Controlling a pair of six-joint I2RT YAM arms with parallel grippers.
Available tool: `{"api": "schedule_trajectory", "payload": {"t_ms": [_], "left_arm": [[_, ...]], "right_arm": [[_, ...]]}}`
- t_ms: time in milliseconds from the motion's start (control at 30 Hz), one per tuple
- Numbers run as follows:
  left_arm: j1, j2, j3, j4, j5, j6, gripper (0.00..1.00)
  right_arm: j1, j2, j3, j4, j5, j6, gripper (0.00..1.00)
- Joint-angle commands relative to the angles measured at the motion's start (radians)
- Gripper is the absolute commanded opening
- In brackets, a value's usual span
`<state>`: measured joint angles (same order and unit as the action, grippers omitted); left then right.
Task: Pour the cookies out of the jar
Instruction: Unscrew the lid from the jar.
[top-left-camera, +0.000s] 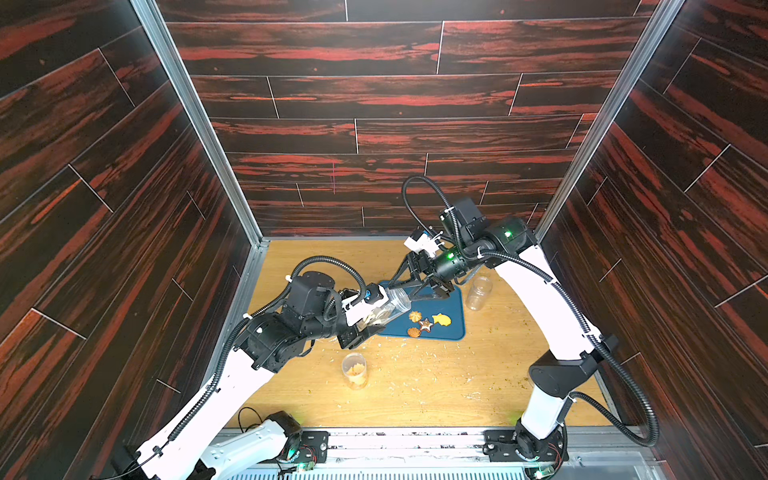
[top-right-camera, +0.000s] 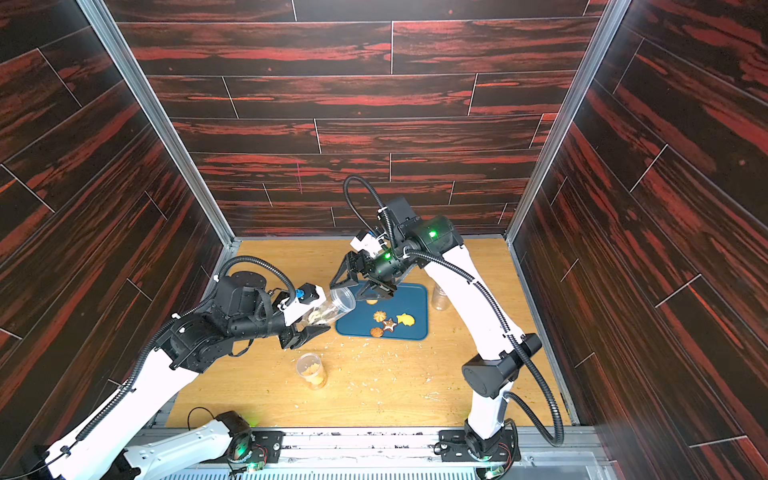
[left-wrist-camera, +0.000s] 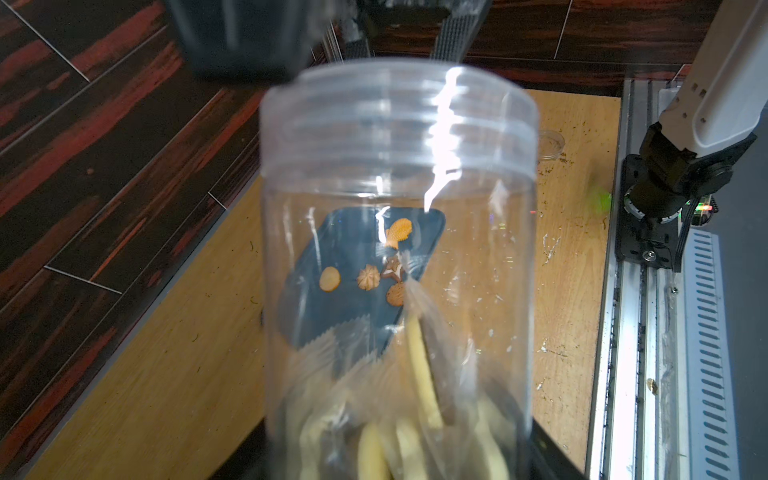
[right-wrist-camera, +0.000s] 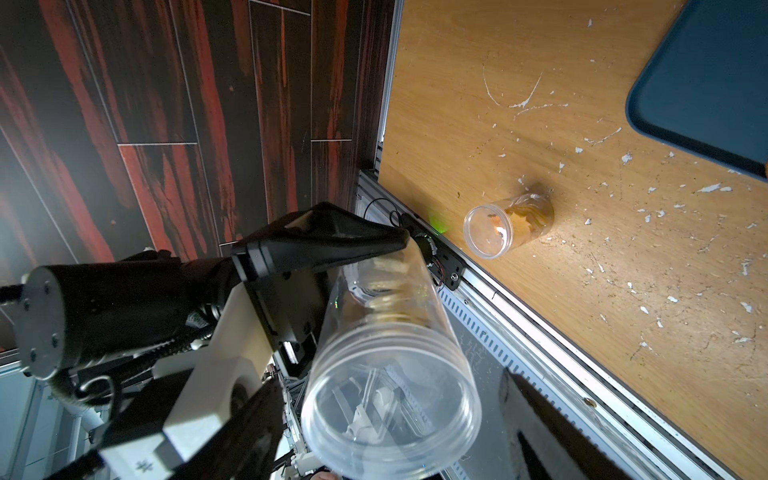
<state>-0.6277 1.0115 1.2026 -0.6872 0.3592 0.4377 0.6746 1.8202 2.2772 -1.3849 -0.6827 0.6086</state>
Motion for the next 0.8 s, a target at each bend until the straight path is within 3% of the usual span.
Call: {"api": "schedule_trajectory", "payload": {"t_ms": [0, 200, 433, 600, 767], "left_arm": [[-0.003, -0.019, 0.017, -0.011, 0.017, 0.016, 0.37], [-0.003, -0.017, 0.017, -0.008, 0.012, 0.019, 0.37], [-0.004, -0.016, 0.018, -0.006, 0.014, 0.016, 0.37], [-0.003, -0.017, 0.018, -0.009, 0.015, 0.015, 0.37], [-0.003, -0.016, 0.021, -0.009, 0.030, 0.006, 0.36]], "right_arm": [[0.015, 0.036, 0.018, -0.040, -0.024, 0.000, 0.85], [0.026, 0.039, 0.020, -0.055, -0.021, -0.009, 0.83], [0.027, 0.038, 0.009, -0.054, -0.027, -0.018, 0.70], [0.027, 0.034, 0.004, -0.046, -0.023, -0.023, 0.70], [0.027, 0.005, -0.016, -0.012, 0.024, -0.096, 0.64]]}}
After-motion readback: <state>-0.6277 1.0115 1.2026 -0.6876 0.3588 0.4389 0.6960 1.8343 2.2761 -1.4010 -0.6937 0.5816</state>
